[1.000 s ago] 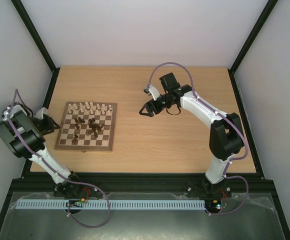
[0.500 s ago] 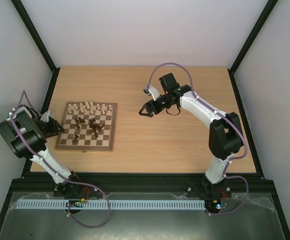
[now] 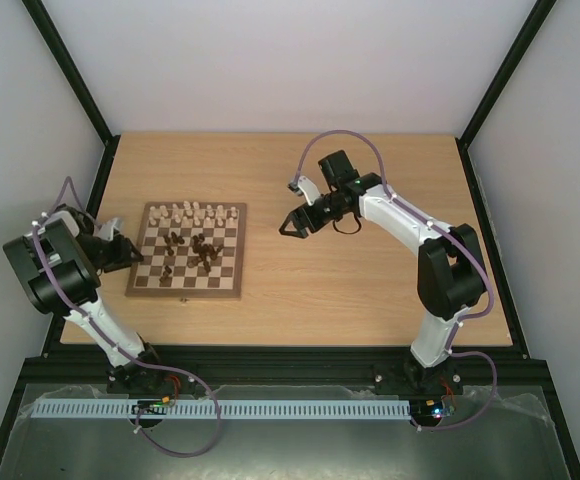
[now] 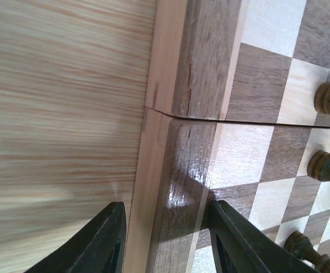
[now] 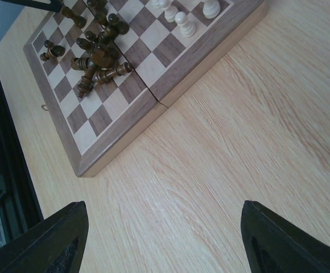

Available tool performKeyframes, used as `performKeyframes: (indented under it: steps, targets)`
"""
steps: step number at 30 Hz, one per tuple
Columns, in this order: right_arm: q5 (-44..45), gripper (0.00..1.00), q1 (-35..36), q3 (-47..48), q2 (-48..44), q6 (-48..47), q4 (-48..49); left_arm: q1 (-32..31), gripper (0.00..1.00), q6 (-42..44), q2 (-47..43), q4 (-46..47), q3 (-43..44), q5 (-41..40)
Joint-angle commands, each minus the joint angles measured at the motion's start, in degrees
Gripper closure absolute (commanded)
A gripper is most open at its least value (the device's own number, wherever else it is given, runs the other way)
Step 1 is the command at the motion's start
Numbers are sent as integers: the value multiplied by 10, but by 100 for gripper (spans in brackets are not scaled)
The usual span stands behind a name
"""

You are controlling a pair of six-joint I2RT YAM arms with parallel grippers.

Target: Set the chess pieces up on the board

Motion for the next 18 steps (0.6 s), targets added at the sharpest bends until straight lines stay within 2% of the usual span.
performKeyframes:
  steps: [1, 11, 18]
  targets:
    - [-4, 26, 0, -13, -15, -3, -15, -36, 56, -15, 2, 11, -26, 4]
    - [83, 28, -1, -38, -11, 72, 18, -115, 56, -47, 7, 33, -29, 12]
    - [80, 32, -1, -54, 13, 102, 36, -177, 56, -74, 19, 47, -19, 13]
